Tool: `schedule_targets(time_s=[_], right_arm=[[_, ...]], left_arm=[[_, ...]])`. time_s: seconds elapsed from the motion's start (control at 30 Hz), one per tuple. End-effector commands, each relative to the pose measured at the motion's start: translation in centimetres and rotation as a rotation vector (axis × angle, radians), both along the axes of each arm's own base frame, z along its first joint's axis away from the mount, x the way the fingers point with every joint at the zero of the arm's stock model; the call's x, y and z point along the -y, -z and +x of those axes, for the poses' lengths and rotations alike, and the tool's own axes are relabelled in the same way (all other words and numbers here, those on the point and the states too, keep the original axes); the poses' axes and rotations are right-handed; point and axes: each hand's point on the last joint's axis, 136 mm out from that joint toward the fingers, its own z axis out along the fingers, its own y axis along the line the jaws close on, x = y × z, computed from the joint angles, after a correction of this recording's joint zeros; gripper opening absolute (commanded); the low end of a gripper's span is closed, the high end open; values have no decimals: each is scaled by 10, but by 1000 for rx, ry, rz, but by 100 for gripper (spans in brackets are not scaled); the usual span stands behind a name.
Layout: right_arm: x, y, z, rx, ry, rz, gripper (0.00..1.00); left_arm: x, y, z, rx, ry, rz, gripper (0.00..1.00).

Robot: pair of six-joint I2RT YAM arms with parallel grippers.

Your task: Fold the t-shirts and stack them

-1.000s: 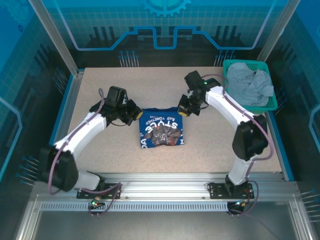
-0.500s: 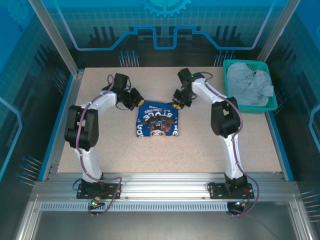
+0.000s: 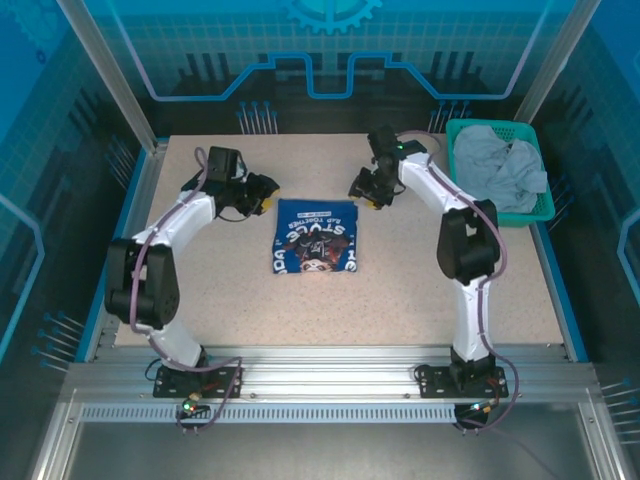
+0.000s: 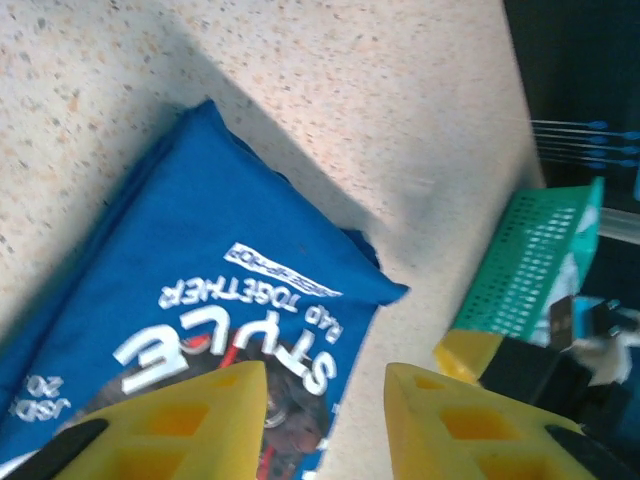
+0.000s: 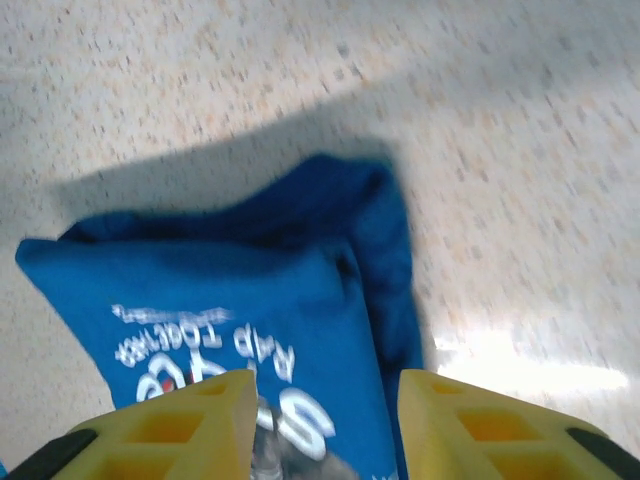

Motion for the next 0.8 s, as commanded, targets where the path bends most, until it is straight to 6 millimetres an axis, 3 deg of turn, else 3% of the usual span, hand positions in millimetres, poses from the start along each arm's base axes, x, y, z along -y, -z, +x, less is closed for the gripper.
schedule_targets(time_s=[0.0, 0.13, 0.4, 0.5, 0.6, 0.7, 0.77], right_arm=[[-23, -7, -16, 28, 5, 34, 36], [-42, 19, -20, -28, 21, 44, 20], [-32, 80, -4, -129, 55, -15, 18], [-34, 108, -8, -212, 39, -9, 20], [-37, 122, -14, -274, 21, -15, 24], [-37, 121, -15, -275, 18, -8, 28], [-39, 112, -11, -251, 15, 9, 29]], left_arm=[[4, 37, -10, -97, 10, -29, 31], [15, 56, 5, -130, 19, -61, 27], [30, 86, 51, -121, 24, -86, 24], [30, 111, 55, -174, 24, -85, 24], [27, 127, 56, -212, 20, -81, 24], [22, 117, 63, -186, 10, -74, 28], [16, 90, 69, -128, -5, -46, 33]])
